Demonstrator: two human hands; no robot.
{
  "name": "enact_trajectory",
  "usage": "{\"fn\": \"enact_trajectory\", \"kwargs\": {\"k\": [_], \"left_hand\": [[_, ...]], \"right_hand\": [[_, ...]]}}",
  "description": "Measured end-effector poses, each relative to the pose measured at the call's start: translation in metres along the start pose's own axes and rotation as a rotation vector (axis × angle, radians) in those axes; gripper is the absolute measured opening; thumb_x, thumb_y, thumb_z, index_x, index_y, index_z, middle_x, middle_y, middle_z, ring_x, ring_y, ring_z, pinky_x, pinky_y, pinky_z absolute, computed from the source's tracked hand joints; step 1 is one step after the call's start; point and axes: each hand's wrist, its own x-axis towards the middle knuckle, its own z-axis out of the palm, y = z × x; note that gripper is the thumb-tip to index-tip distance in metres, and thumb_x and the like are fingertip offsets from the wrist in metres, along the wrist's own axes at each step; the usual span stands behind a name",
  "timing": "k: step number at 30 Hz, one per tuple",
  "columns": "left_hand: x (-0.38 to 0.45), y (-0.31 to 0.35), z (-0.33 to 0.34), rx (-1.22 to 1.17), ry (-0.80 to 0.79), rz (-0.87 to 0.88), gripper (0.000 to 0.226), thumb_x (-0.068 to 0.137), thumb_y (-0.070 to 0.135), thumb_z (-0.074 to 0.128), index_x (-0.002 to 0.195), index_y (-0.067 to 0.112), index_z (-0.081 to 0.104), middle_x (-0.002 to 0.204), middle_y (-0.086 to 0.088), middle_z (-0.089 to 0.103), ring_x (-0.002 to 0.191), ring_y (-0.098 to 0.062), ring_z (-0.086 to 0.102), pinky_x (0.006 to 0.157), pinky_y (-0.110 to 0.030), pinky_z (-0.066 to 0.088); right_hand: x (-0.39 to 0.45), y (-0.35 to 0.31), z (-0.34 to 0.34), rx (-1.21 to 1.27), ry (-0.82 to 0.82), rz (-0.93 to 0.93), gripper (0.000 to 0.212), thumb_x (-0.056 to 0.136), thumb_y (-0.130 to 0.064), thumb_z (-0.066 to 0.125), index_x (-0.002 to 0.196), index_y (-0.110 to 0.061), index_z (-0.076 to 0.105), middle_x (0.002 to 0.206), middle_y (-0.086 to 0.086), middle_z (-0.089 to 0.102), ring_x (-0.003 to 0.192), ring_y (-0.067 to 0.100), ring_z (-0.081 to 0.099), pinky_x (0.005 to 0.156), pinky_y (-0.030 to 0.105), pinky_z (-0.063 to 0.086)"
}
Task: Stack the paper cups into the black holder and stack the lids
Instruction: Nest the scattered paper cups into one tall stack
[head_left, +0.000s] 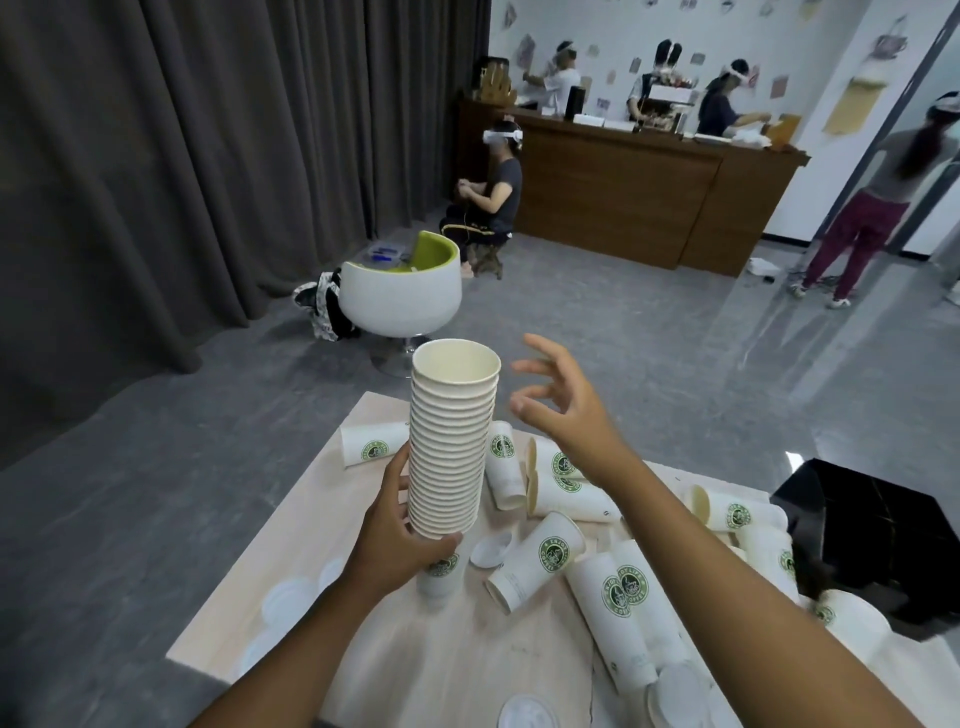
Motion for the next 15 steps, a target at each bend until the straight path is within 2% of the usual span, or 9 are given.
{"fn": "enact_trajectory", "kwargs": {"k": [2,5,7,9,12,15], "left_hand": [[-0.006,-0.007,0.002,-0.002,-0.004,-0.014,0.119,0.061,0.017,0.101,0.133,0.076,0.026,0.132,0.033,0.051,0.116,0.002,0.063,0.082,-0.019,0.059],[-0.012,-0.021,0.007,0.005,-0.023,-0.038,0.117,0.059,0.018,0.102,0.135,0.070,0.029,0.126,0.044,0.052,0.116,0.005,0.062,0.080,-0.017,0.058],[-0.014,-0.028,0.012,0.009,-0.029,-0.050,0.118,0.056,0.020,0.103,0.139,0.065,0.031,0.131,0.039,0.051,0.116,0.001,0.063,0.080,-0.019,0.059],[-0.014,-0.034,0.017,0.018,-0.044,-0.064,0.121,0.056,0.021,0.103,0.146,0.055,0.031,0.138,0.028,0.050,0.118,-0.002,0.063,0.082,-0.022,0.060],[-0.015,-0.037,0.025,0.034,-0.066,-0.078,0.120,0.059,0.011,0.102,0.148,0.049,0.031,0.136,0.027,0.051,0.114,0.001,0.064,0.078,-0.021,0.060],[-0.012,-0.037,0.034,0.041,-0.071,-0.082,0.119,0.060,0.003,0.099,0.148,0.045,0.030,0.135,0.028,0.050,0.114,0.005,0.062,0.074,-0.013,0.057]], "right_hand": [[-0.018,0.029,-0.011,0.013,0.086,0.087,0.076,0.074,-0.052,0.079,0.143,-0.043,0.049,0.133,-0.005,0.061,0.100,0.016,0.067,0.090,0.039,0.060],[-0.050,0.080,-0.025,0.006,0.163,0.247,0.076,0.071,-0.051,0.082,0.141,-0.043,0.052,0.133,-0.001,0.061,0.092,0.019,0.066,0.084,0.038,0.062],[-0.069,0.109,-0.032,-0.011,0.192,0.320,0.069,0.078,-0.040,0.085,0.139,-0.044,0.053,0.134,-0.001,0.060,0.088,0.024,0.066,0.079,0.039,0.062],[-0.083,0.132,-0.039,-0.010,0.214,0.376,0.066,0.084,-0.028,0.085,0.140,-0.042,0.052,0.134,-0.003,0.059,0.082,0.020,0.064,0.074,0.035,0.061],[-0.095,0.158,-0.044,-0.005,0.223,0.442,0.069,0.084,-0.028,0.085,0.142,-0.042,0.050,0.134,-0.006,0.056,0.087,0.019,0.066,0.065,0.026,0.057],[-0.097,0.184,-0.045,-0.015,0.200,0.509,0.074,0.083,-0.027,0.086,0.144,-0.040,0.047,0.135,-0.005,0.054,0.089,0.020,0.066,0.060,0.025,0.055]]}}
